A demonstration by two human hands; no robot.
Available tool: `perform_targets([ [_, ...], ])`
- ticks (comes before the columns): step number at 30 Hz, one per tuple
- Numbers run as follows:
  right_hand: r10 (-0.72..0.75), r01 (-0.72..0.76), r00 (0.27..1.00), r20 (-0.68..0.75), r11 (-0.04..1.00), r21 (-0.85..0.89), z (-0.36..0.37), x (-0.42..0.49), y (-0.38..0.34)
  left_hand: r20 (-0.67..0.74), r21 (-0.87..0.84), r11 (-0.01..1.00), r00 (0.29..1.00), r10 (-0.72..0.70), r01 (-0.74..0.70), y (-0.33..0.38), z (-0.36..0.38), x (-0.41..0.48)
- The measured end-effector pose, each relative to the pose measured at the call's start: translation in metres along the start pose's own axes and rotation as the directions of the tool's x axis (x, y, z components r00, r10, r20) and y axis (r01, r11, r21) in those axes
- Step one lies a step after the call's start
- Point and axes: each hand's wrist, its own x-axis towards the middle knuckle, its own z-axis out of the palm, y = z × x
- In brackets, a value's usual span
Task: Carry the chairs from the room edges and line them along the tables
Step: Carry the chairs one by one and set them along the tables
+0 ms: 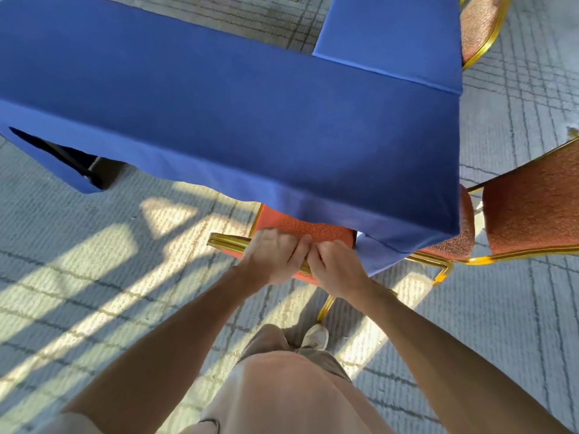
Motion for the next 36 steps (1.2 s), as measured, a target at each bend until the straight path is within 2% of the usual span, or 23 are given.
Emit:
perform_targets([
  [3, -0.050, 0.050, 0.998, -0.024, 0.999, 0.012, 0.000, 0.003, 0.007, -0.070, -0.013, 0.998, 0.996, 0.052, -0.053, -0.002, 0.001, 0.006],
  [5, -0.075, 0.072, 0.996, -0.055, 0.996, -0.052, -0.002, 0.003, 0.005, -0.078, 0.007, 0.997, 0.994, 0.080, -0.080, -0.002, 0.003, 0.006],
  [8, -0.040, 0.017, 0.987, -0.158, 0.990, -0.141, -0.004, 0.003, 0.002, -0.122, -0.042, 0.992, 0.986, 0.112, -0.118, -0.008, 0.001, 0.017],
  [10, -0.009, -0.023, 0.974, -0.226, 0.991, -0.135, -0.007, 0.003, 0.001, -0.150, -0.021, 0.986, 0.976, 0.161, -0.166, -0.008, 0.004, 0.020],
  [13, 0.045, -0.072, 0.968, -0.247, 0.992, -0.101, -0.008, 0.007, 0.004, -0.147, -0.023, 0.980, 0.971, 0.190, -0.196, -0.011, 0.012, 0.027],
  [16, 0.064, -0.089, 0.980, -0.188, 0.988, -0.127, -0.010, 0.013, 0.011, -0.099, 0.066, 0.965, 0.961, 0.259, -0.254, -0.015, 0.023, 0.036],
  [18, 0.091, -0.107, 0.990, -0.112, 0.983, -0.148, -0.012, 0.020, 0.017, -0.118, 0.108, 0.960, 0.955, 0.271, -0.259, -0.019, 0.028, 0.048],
  [22, 0.104, -0.118, 0.991, -0.086, 0.977, -0.179, -0.005, 0.042, 0.032, -0.169, 0.098, 0.986, 0.974, 0.149, -0.134, -0.023, 0.035, 0.071],
  [25, 0.098, -0.106, 0.994, -0.048, 0.970, -0.221, -0.001, 0.062, 0.039, -0.143, 0.029, 0.997, 0.987, 0.080, -0.076, -0.030, 0.045, 0.085],
  [27, 0.087, -0.099, 0.995, -0.057, 0.960, -0.262, -0.005, 0.074, 0.046, -0.123, -0.006, 0.997, 0.989, 0.081, -0.082, -0.035, 0.053, 0.098],
  [29, 0.181, -0.168, 0.983, 0.021, 0.947, -0.275, -0.012, 0.084, 0.059, -0.100, 0.012, 0.993, 0.988, 0.115, -0.114, -0.037, 0.060, 0.116],
  [31, 0.198, -0.174, 0.979, 0.047, 0.934, -0.313, -0.015, 0.093, 0.074, -0.077, 0.056, 0.986, 0.984, 0.164, -0.160, -0.038, 0.064, 0.132],
  [33, 0.175, -0.143, 0.981, 0.080, 0.940, -0.310, -0.022, 0.103, 0.088, -0.080, 0.059, 0.986, 0.984, 0.162, -0.157, -0.040, 0.064, 0.146],
  [36, 0.137, -0.106, 0.975, 0.177, 0.979, -0.171, -0.031, 0.114, 0.092, -0.069, 0.023, 0.996, 0.994, 0.089, -0.088, -0.045, 0.059, 0.149],
])
